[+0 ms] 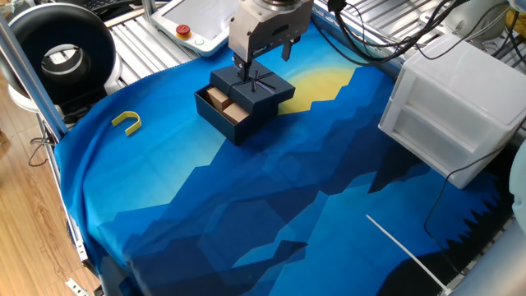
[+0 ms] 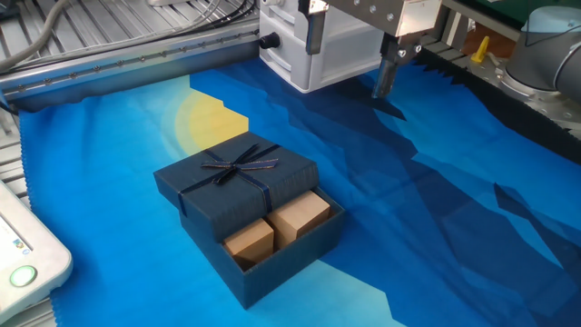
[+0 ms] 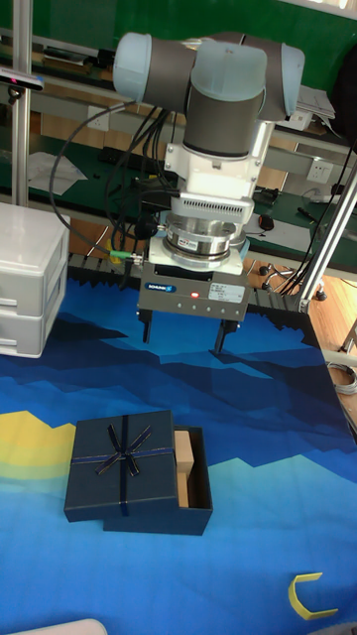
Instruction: Slide the outer casing onto the gift box
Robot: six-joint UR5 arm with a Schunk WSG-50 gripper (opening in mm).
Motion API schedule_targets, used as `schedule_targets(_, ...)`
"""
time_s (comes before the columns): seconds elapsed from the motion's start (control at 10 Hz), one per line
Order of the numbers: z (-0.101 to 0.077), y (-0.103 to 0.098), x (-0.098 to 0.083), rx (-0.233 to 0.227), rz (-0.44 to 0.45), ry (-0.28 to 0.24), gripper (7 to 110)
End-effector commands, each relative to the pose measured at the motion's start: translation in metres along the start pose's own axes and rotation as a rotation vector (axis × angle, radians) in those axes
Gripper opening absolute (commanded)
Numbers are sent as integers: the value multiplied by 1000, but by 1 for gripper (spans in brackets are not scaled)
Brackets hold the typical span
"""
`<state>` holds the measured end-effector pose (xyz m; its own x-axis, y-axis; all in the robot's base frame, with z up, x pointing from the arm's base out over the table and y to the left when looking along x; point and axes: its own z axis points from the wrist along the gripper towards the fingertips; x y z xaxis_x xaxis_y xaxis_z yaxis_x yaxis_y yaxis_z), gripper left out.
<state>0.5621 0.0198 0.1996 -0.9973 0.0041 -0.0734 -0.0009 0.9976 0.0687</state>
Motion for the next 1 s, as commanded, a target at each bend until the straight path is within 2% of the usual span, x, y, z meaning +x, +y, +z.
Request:
schedule_targets(0.0, 0, 8, -5, -24, 1, -23, 7)
schedule_targets(0.6, 2, 3, 2, 3, -25, 5, 7)
schedule_targets(0.9, 1, -4, 9, 40, -30, 35, 7)
